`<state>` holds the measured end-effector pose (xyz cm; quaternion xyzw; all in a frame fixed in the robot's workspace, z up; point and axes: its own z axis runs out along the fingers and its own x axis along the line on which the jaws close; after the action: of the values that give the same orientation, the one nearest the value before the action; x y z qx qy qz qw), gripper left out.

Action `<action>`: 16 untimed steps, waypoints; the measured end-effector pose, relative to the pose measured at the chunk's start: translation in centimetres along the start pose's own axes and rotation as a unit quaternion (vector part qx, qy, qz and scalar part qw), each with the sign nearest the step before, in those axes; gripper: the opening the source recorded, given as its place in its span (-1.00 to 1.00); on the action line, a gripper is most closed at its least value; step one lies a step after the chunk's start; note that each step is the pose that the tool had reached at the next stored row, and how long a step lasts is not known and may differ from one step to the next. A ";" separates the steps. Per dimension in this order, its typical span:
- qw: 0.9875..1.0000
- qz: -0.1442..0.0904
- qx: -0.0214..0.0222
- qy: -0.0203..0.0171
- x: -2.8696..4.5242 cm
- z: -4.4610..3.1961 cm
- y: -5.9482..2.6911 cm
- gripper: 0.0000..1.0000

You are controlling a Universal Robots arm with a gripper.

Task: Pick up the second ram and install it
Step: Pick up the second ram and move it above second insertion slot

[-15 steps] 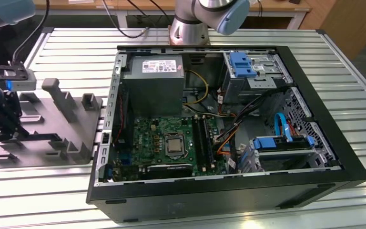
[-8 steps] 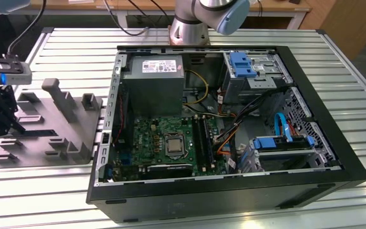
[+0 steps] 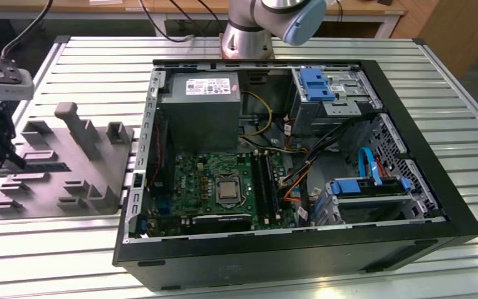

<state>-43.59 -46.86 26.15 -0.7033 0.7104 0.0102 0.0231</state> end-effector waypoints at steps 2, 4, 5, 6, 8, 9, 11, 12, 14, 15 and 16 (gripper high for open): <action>1.000 0.000 0.000 0.000 -0.03 -0.54 -0.01 -0.77; 1.000 0.000 0.000 0.000 -0.05 -1.11 -0.02 -0.77; 1.000 0.000 0.000 0.000 -0.06 -1.36 -0.03 -0.77; 1.000 0.000 0.000 0.000 -0.07 -1.61 -0.03 -0.77; 1.000 0.000 0.000 0.000 -0.10 -2.07 -0.04 -0.77; 1.000 0.000 0.000 0.000 -0.11 -2.31 -0.04 -0.77; 1.000 0.000 0.000 0.000 -0.13 -2.77 -0.05 -0.77; 1.000 0.000 0.000 0.000 -0.14 -2.99 -0.05 -0.77; 1.000 0.000 0.000 0.000 -0.16 -3.44 -0.06 -0.77; 1.000 0.000 0.000 0.000 -0.17 -3.66 -0.07 -0.77; 1.000 0.000 0.000 0.000 -0.18 -3.88 -0.07 -0.77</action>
<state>-43.59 -46.86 30.04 -0.7034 0.7104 0.0102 0.0231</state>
